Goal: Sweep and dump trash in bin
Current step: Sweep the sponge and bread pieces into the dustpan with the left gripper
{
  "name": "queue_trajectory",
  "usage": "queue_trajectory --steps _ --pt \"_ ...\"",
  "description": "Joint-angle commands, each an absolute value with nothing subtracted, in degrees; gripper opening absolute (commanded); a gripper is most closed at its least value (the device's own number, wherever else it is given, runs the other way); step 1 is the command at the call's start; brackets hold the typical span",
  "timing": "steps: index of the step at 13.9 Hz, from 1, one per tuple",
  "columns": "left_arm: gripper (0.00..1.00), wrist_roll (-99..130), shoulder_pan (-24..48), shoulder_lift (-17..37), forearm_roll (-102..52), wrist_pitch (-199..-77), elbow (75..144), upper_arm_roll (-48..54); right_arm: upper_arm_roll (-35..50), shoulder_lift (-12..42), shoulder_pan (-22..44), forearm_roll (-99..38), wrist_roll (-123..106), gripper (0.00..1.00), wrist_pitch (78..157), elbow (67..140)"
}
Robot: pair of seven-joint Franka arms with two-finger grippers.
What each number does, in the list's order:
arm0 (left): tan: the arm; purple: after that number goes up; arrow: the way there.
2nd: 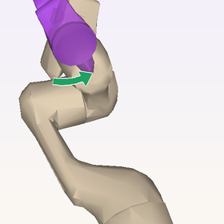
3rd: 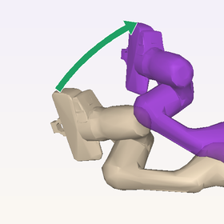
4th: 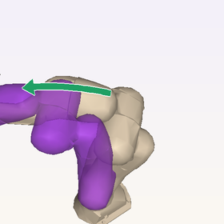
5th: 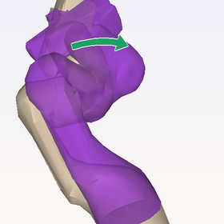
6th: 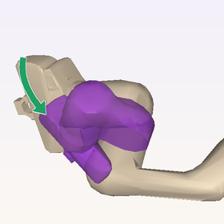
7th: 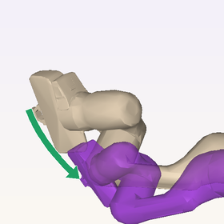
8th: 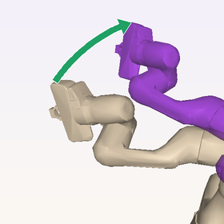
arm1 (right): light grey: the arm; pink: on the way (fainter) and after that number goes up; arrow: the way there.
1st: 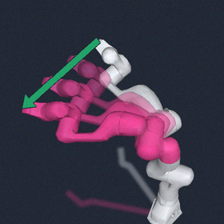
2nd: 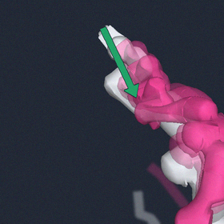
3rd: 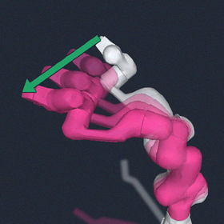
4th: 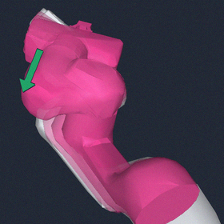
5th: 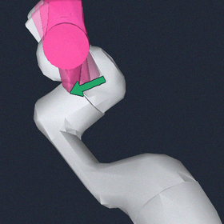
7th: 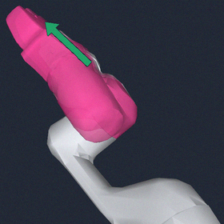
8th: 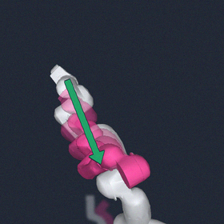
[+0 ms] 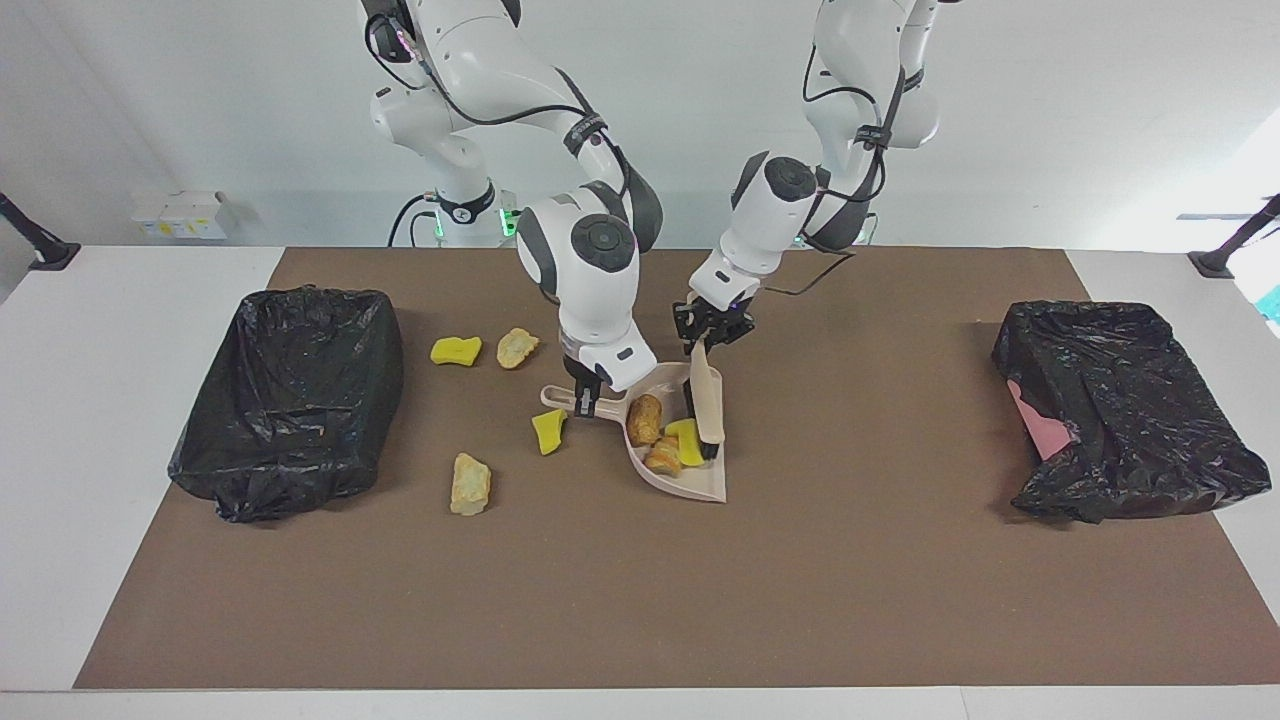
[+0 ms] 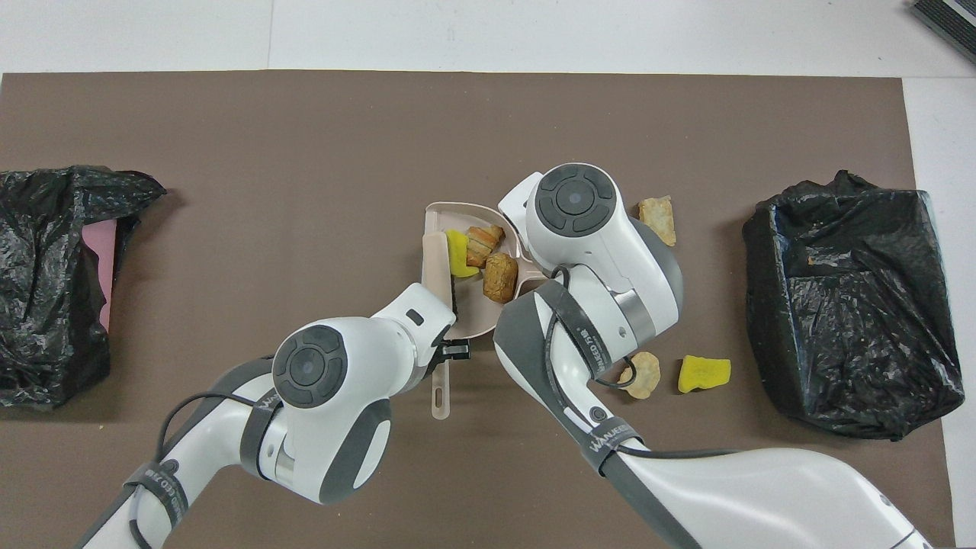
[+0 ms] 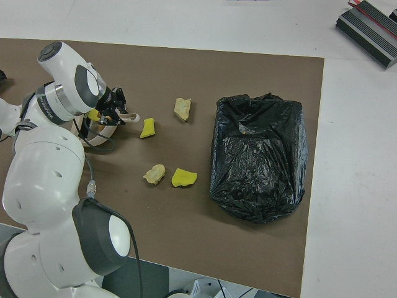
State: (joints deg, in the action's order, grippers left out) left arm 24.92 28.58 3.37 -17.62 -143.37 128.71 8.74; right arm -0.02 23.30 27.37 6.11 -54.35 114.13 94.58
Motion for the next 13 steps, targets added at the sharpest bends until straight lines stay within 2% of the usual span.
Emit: queue_trajectory --steps 1,8,13 --pt "0.0 25.49 25.5 1.68 -18.37 -140.55 127.27 8.35 0.35 23.03 26.72 6.59 -55.81 0.0 114.43 95.01" --pt "0.0 25.66 16.01 -7.46 -12.14 -127.01 128.67 8.09 0.35 23.03 26.72 6.59 -55.99 0.0 114.26 95.01" --pt "0.0 25.75 13.18 -7.65 -8.79 -127.26 129.02 8.09 0.35 22.85 26.19 6.5 -56.07 0.0 114.17 94.83"
